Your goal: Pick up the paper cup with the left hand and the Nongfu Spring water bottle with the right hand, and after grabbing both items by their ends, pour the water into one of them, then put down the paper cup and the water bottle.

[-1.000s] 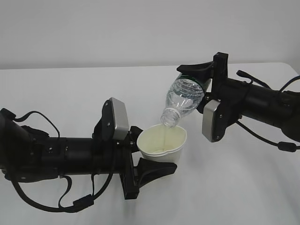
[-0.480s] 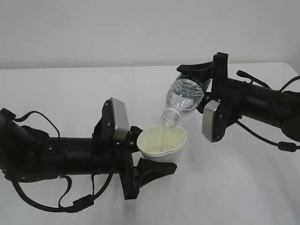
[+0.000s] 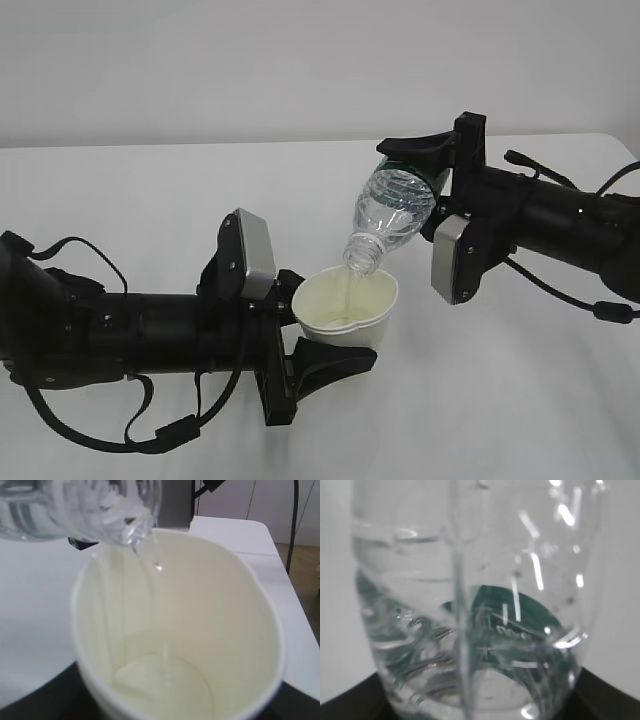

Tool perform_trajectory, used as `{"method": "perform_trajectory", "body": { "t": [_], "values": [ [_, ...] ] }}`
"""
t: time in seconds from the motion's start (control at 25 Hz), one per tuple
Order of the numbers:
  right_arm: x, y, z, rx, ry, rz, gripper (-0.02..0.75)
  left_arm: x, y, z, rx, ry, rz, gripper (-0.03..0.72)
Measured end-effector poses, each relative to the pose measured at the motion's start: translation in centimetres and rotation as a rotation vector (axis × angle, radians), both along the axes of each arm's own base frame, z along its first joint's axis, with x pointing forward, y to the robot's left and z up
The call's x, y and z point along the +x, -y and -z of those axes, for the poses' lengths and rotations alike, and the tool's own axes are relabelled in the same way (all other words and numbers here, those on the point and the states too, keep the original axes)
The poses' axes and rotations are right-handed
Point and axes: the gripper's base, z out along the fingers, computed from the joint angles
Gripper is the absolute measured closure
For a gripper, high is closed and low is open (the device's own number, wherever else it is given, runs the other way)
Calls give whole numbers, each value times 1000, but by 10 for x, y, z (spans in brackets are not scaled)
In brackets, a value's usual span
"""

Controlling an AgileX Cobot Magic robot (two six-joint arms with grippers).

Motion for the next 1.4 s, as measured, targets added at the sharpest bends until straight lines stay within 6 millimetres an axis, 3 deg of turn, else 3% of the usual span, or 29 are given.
{"method": "perform_trajectory", "body": {
  "t": [1.4],
  "values": [
    [0,0,0,-14,16,-1,270,0,0,0,4,-1,-1,232]
  ]
}}
